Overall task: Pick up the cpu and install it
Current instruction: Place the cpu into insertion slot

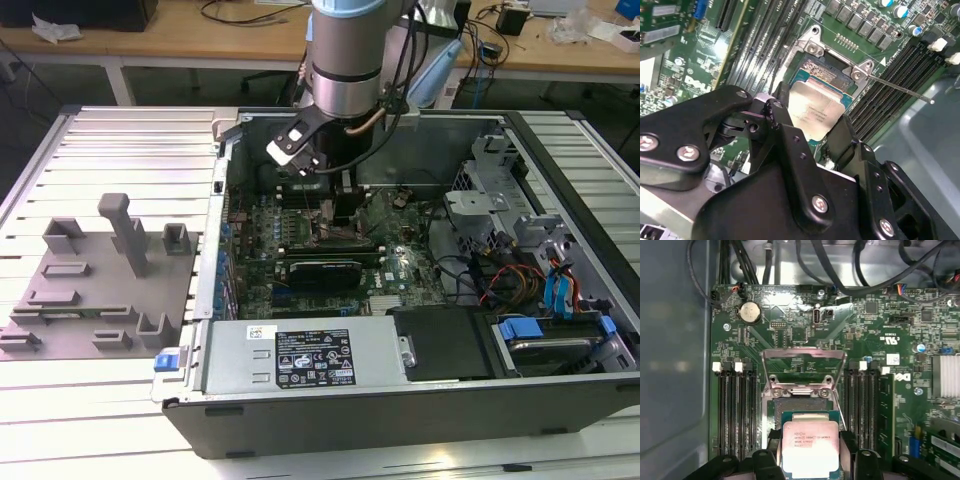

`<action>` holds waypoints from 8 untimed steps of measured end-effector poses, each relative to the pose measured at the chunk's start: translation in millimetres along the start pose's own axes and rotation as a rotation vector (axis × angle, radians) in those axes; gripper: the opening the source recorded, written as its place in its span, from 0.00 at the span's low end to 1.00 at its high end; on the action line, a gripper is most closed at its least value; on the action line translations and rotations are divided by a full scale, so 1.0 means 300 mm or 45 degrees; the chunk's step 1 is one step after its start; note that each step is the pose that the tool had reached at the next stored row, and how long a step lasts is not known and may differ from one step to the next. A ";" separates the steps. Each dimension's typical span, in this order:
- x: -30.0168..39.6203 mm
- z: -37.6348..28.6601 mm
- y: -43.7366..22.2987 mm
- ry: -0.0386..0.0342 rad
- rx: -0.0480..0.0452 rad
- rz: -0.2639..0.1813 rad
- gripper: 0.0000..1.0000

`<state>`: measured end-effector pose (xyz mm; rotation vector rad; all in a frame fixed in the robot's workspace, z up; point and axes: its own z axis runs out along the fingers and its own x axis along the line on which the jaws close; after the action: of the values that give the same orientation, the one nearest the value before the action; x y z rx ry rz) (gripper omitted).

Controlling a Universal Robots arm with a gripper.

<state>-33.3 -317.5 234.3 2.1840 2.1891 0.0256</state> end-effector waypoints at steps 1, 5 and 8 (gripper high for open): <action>0.002 0.004 0.001 -0.0010 0.000 0.000 0.55; 0.007 0.040 0.014 -0.0075 0.005 -0.001 0.55; 0.007 0.057 0.013 -0.0093 0.005 0.000 0.55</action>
<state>-28.5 -315.7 217.4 2.1828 2.1873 0.0130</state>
